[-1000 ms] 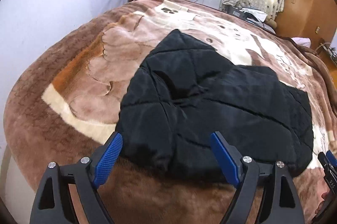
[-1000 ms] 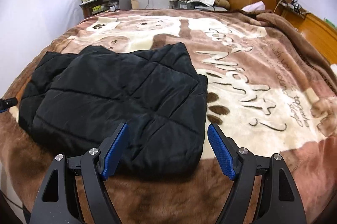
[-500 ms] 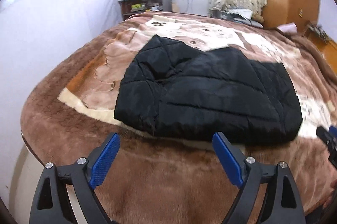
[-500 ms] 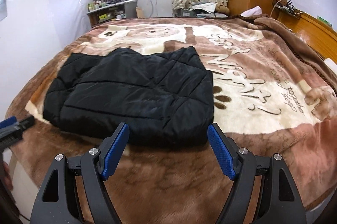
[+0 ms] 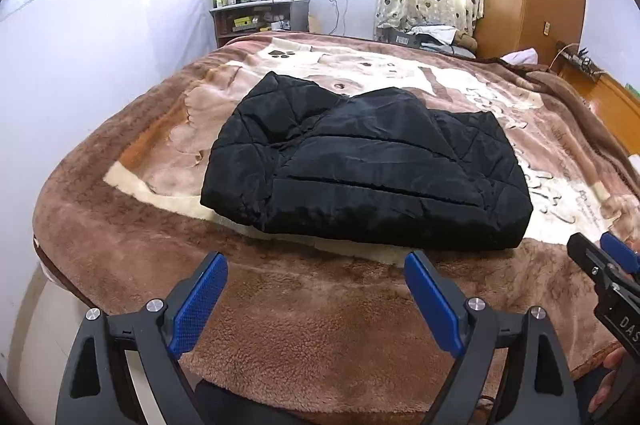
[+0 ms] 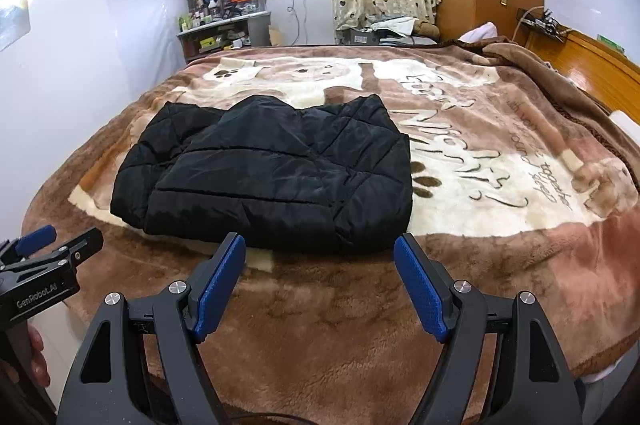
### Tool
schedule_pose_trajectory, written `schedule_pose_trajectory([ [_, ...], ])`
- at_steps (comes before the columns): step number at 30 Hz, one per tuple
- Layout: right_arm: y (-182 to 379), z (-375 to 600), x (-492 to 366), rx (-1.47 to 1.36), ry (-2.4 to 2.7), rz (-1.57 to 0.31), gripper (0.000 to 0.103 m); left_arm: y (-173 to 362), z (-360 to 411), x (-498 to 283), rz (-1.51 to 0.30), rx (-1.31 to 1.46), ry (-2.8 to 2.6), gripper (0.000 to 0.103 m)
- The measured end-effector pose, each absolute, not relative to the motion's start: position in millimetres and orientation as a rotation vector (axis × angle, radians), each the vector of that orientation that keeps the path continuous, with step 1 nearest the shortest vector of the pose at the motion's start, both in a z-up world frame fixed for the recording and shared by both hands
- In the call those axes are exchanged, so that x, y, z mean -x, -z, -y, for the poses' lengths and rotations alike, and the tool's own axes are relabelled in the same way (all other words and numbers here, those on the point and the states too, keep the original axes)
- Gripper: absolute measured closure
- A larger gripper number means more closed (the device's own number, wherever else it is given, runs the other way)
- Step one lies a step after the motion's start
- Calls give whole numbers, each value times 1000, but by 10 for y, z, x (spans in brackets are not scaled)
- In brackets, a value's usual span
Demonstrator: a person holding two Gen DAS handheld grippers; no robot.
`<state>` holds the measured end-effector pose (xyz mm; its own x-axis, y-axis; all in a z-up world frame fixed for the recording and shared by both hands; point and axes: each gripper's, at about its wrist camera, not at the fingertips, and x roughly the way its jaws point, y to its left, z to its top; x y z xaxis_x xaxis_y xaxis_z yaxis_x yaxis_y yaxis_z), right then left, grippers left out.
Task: Fold large clothes
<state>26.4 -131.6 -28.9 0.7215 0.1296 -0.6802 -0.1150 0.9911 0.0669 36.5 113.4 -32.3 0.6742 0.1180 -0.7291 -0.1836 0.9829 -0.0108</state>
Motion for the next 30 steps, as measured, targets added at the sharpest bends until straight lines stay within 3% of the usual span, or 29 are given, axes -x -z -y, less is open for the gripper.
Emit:
schedule_pose_trajectory([
  [30,368,1260,-170,-8,-168,-767,26,310,-899,-229,-795,71,-157,13],
])
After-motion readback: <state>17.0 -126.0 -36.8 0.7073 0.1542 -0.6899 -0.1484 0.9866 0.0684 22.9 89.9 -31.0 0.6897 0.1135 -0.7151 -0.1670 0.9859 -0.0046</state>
